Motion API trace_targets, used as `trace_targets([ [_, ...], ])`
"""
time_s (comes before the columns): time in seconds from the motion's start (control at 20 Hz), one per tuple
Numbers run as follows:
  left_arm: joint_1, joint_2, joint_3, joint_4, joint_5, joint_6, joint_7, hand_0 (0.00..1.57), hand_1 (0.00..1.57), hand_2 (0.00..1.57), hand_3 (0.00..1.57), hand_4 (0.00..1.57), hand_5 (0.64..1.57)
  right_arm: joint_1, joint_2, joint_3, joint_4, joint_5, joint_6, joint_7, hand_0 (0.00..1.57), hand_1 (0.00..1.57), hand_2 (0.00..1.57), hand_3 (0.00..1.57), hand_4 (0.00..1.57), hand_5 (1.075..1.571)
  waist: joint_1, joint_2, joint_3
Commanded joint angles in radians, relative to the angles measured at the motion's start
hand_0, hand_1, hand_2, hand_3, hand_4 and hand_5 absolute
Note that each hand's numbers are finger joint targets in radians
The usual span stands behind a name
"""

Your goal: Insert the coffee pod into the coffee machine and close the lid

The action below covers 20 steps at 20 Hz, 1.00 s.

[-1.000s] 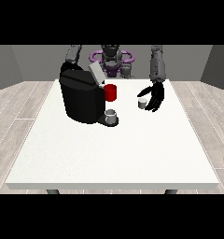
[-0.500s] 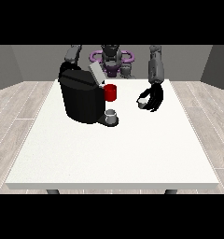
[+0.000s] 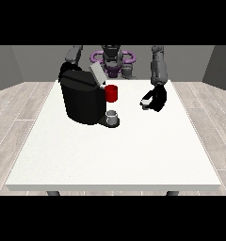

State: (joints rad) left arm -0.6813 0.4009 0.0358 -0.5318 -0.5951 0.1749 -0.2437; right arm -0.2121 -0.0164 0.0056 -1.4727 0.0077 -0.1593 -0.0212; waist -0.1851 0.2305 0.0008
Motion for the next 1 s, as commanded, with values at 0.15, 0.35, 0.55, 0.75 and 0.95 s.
trace_targets([
  [0.15,-0.094,0.016,-0.002,-0.034,0.007,-0.104,-0.039,1.48,1.48,1.47,1.41,0.63,1.571,0.0,-0.002,-0.02,0.054,-0.018,0.01,-0.009,0.0,0.0,0.0,0.0,0.4,1.571,0.005,-0.039,-0.0007],
  [0.35,-0.125,-0.025,-0.021,-0.074,-0.007,-0.121,-0.02,1.34,1.34,1.4,1.36,0.59,1.571,-0.031,-0.019,-0.068,0.115,-0.049,0.021,-0.017,0.0,0.0,0.0,0.0,0.43,1.571,0.021,-0.061,-0.0006],
  [0.55,-0.218,0.049,0.003,-0.094,0.015,-0.231,-0.024,1.26,1.26,1.32,1.3,0.53,1.571,-0.03,-0.012,-0.059,0.143,-0.049,0.034,-0.052,0.0,0.0,0.0,0.0,0.5,1.571,0.016,-0.057,-0.0005],
  [0.75,-0.192,-0.008,-0.02,-0.111,-0.015,-0.207,-0.019,1.25,1.25,1.33,1.29,0.57,1.571,-0.028,-0.014,-0.035,0.135,-0.03,0.036,-0.029,0.0,0.0,0.0,0.0,0.47,1.571,0.012,-0.089,-0.0008],
  [0.95,-0.218,0.06,0.029,-0.099,0.008,-0.254,-0.055,1.25,1.25,1.33,1.29,0.57,1.571,-0.027,-0.003,-0.012,0.11,-0.001,0.008,-0.032,0.0,0.0,0.0,0.0,0.46,1.571,-0.001,-0.068,-0.001],
])
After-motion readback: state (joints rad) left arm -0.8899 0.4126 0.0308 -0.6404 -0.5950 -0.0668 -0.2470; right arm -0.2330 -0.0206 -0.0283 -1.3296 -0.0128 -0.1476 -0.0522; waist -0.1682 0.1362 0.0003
